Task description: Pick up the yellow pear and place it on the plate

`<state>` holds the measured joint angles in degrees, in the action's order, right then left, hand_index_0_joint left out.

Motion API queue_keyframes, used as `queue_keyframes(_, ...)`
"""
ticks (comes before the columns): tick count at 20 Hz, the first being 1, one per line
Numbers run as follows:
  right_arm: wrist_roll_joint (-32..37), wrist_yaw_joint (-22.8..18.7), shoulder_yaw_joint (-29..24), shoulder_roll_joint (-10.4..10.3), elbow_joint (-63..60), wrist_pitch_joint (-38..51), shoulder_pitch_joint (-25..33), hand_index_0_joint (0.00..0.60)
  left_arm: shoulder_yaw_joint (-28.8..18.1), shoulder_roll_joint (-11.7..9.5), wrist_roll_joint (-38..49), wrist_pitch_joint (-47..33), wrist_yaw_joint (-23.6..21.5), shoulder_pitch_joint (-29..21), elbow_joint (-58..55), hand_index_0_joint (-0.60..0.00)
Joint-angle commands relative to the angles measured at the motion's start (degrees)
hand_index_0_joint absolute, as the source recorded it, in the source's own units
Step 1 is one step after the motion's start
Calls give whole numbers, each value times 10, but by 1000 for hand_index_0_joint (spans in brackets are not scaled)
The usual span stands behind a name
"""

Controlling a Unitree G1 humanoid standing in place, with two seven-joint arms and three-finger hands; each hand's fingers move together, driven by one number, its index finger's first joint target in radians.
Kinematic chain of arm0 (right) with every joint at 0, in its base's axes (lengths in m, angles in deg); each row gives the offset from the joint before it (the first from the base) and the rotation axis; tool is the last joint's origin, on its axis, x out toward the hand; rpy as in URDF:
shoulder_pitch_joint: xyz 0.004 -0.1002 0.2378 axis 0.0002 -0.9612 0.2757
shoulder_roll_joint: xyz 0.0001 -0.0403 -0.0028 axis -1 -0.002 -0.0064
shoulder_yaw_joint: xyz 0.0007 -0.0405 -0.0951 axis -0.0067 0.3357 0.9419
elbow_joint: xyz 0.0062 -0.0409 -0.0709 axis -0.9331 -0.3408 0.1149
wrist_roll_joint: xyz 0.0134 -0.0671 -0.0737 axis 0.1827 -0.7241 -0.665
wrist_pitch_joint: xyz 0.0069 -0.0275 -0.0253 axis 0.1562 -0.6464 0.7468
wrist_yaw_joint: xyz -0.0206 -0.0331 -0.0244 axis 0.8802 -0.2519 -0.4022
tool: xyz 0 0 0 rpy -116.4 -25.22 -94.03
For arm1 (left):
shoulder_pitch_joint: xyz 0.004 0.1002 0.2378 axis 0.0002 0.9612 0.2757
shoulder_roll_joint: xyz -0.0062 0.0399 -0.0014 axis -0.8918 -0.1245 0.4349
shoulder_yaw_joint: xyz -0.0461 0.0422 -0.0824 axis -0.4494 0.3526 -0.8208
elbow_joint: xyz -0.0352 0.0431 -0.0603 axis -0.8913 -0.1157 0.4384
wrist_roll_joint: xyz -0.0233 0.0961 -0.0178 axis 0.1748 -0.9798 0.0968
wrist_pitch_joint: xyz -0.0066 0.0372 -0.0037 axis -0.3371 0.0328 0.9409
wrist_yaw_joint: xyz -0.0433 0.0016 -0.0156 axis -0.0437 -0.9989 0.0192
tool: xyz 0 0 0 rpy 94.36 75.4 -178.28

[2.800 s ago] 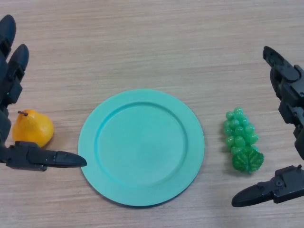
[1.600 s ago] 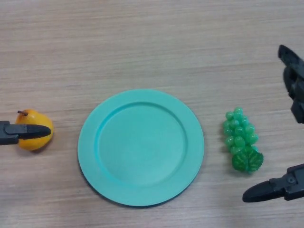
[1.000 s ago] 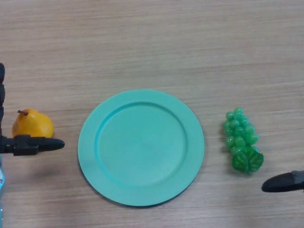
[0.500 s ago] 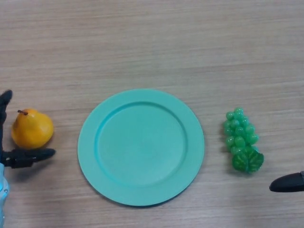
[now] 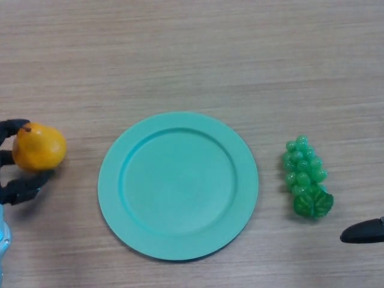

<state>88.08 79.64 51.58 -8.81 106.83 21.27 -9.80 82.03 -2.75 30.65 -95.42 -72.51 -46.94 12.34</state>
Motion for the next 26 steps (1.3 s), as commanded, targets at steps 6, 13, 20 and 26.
queue_keyframes(6, -6, -15, -19, 13, 40, 55, 18, 0, -28, 12, -50, 5, 1, 64, -313, -600)
queue_keyframes(13, -13, -18, -10, 17, 36, 58, 24, 0, 58, 96, -152, 12, 65, 118, -420, -600)
queue_keyframes(20, -21, -15, -10, 18, 32, 62, 24, 0, 90, 114, -155, 70, 117, 121, -376, -600)
queue_keyframes(26, -34, -19, -10, 16, 43, 54, 22, 0, 110, 124, -171, 179, 149, 124, -392, -600)
